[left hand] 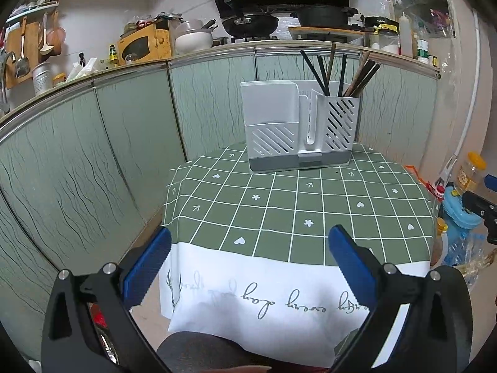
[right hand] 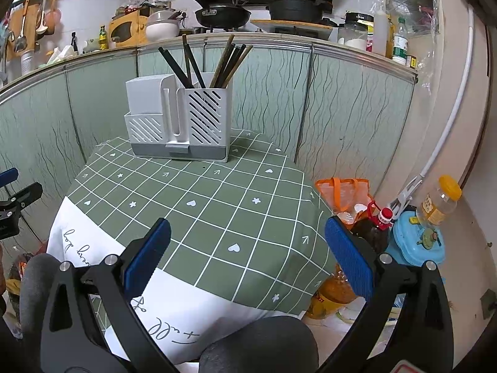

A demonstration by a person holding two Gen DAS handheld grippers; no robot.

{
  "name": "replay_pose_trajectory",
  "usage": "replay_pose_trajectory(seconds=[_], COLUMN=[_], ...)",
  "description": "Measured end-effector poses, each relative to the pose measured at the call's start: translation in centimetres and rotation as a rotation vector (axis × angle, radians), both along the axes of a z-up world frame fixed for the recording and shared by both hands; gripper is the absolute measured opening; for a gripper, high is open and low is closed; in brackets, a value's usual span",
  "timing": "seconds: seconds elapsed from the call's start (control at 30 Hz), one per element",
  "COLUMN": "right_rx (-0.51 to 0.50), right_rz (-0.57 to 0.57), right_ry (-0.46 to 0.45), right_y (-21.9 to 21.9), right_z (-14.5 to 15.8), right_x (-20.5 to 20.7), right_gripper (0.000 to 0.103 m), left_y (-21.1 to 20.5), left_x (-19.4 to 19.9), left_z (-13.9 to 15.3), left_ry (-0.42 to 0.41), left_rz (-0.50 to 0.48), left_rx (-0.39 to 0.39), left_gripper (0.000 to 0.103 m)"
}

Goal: Organize utensils

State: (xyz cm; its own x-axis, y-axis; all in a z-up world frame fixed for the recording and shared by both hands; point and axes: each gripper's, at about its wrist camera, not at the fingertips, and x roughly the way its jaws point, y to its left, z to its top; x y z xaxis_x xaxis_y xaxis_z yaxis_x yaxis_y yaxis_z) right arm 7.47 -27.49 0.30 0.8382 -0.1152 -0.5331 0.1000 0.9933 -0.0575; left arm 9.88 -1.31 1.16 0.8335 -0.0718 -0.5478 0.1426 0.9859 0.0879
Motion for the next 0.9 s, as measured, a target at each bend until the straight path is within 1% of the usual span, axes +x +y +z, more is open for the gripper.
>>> replay_pose_trajectory(seconds=[0.9], right_rx=[0.004], right_rz=[-0.001], right_ry=[0.001], right_y=[-0.16], right_z=[-0.26], right_x=[-0.08], right_gripper=[0.095], left_y=[-0.16], left_x=[0.03], left_z=[0.12], left_ry=[0.004], left_rz=[0.0], left_rx=[0.005], left_gripper=[0.099])
